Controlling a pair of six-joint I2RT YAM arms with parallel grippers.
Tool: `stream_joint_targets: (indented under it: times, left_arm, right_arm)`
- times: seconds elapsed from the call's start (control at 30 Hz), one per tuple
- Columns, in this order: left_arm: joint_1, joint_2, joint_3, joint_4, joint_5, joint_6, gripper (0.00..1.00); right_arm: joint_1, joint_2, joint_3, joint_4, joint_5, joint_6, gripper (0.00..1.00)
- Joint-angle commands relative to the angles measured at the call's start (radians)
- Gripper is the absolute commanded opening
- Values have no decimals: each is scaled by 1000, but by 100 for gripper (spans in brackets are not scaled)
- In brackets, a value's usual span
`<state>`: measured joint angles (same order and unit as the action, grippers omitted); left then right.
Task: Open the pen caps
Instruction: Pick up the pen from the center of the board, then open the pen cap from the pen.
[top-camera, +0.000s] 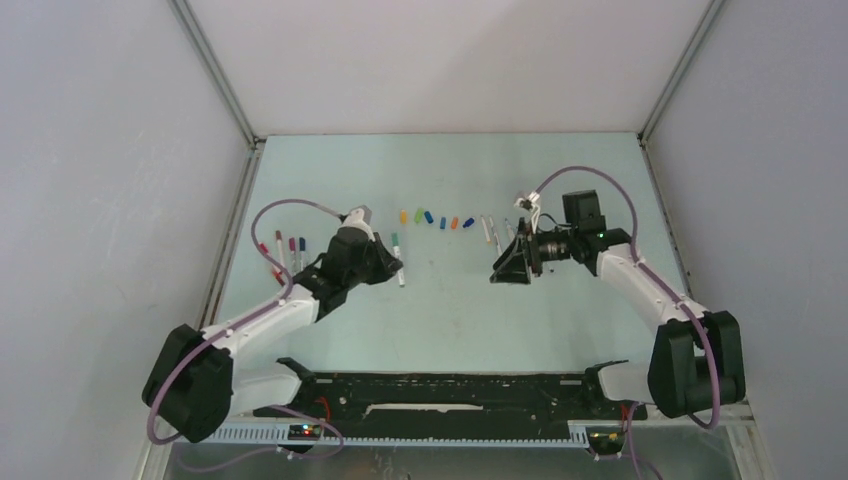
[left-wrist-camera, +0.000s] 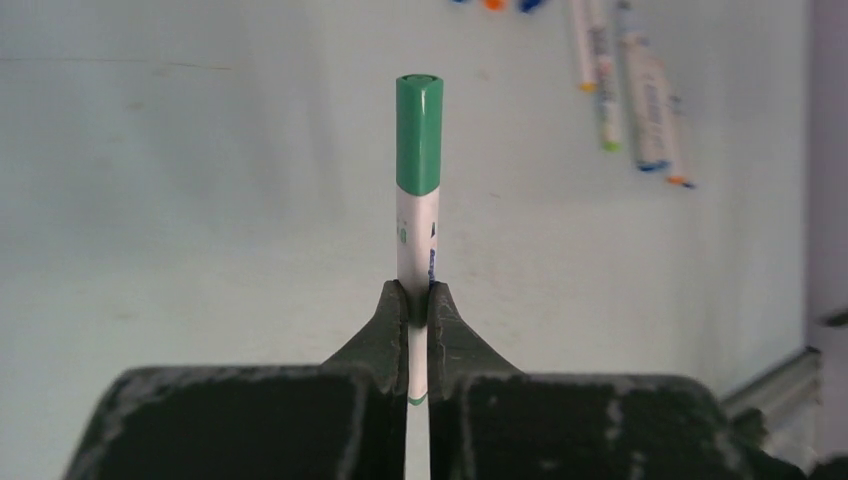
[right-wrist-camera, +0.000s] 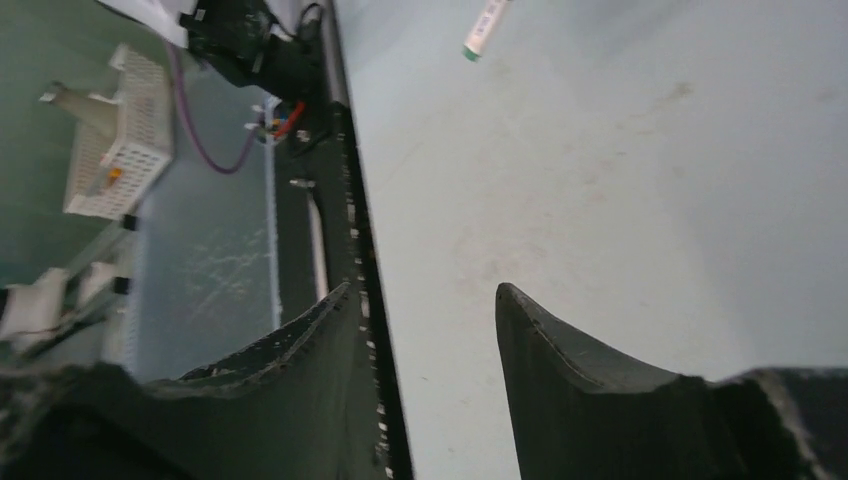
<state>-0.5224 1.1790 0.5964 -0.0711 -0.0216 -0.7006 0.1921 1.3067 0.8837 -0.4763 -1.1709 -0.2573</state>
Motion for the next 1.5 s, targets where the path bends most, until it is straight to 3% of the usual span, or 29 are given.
stream_joint_targets:
  times: [0.0, 0.3, 0.63, 0.97, 1.07, 1.23, 1.3, 1.37, 1.47]
  left_arm:
    - [-101, -60, -31, 327, 44, -97, 0]
    - [-316, 55, 46, 550, -38, -177, 0]
    - [-393, 139, 114, 601, -80, -190, 0]
    - [-427, 157, 134, 615, -110, -191, 0]
    - [-435, 157, 142, 617, -113, -187, 0]
    - [-439, 142, 136, 620, -126, -182, 0]
    - [-439, 129, 132, 618, -126, -180, 3]
    - [-438, 113, 132, 609, -120, -171, 15]
    - [-426, 57, 119, 580, -94, -128, 43]
  right_arm:
    - [76, 29, -82, 353, -125, 282, 56]
    - [117, 92, -163, 744, -108, 643, 62]
    - [121, 95, -162, 719, -28, 643, 64]
    - [151, 114, -158, 764, -63, 713, 56]
    - [154, 129, -158, 813, -78, 768, 41]
    - [155, 133, -144, 801, -102, 765, 0]
    - [154, 125, -132, 767, -103, 738, 0]
    - [154, 119, -124, 748, -115, 714, 0]
    - [149, 112, -86, 646, -153, 601, 0]
